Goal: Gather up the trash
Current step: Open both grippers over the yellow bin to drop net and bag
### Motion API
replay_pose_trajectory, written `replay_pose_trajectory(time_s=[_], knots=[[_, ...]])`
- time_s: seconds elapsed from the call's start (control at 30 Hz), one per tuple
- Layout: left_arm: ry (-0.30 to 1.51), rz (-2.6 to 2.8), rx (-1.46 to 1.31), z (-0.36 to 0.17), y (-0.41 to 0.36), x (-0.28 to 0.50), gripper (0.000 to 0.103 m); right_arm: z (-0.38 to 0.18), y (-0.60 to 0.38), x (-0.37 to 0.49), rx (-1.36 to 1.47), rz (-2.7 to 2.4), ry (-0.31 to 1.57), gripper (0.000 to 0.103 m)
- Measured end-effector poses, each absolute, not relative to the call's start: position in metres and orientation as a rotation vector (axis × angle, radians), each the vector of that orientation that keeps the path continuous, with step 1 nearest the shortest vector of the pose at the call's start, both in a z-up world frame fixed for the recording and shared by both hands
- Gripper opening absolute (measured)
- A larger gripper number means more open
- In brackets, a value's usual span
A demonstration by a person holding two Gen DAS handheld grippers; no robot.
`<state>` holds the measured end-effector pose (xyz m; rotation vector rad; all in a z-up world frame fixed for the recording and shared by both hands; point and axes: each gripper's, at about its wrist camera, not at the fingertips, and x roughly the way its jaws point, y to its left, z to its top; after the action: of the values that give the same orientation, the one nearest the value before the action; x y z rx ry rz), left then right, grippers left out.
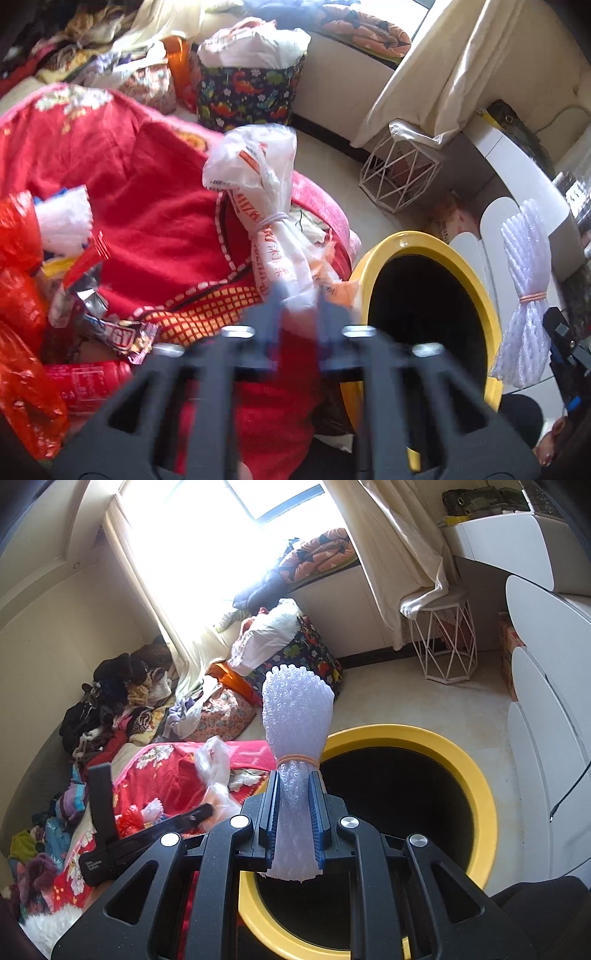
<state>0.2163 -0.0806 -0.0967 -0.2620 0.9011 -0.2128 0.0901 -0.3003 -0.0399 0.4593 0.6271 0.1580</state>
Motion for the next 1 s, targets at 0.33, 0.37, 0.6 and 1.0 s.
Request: replay_pose_trajectory(time_s=[0.33, 0.37, 0.6, 1.0], knots=[[0.750, -0.362, -0.239, -0.044, -0.110, 0.185, 0.006, -0.059, -0.313, 0.097, 0.476, 0.108, 0.732, 0.016], [0.746, -0.380, -0.226, -0.042, -0.116, 0.183, 0.006, -0.059, -0.313, 0.096, 0.478, 0.102, 0.738, 0.017], [0.780, -0.477, -0.065, -0.051, -0.163, 0.173, 0.006, -0.061, -0.328, 0.095, 0.501, 0.051, 0.734, 0.022], [0.856, -0.508, -0.059, -0.074, -0.171, 0.164, 0.057, -0.064, -0.341, 0.094, 0.545, 0.004, 0.725, 0.050]])
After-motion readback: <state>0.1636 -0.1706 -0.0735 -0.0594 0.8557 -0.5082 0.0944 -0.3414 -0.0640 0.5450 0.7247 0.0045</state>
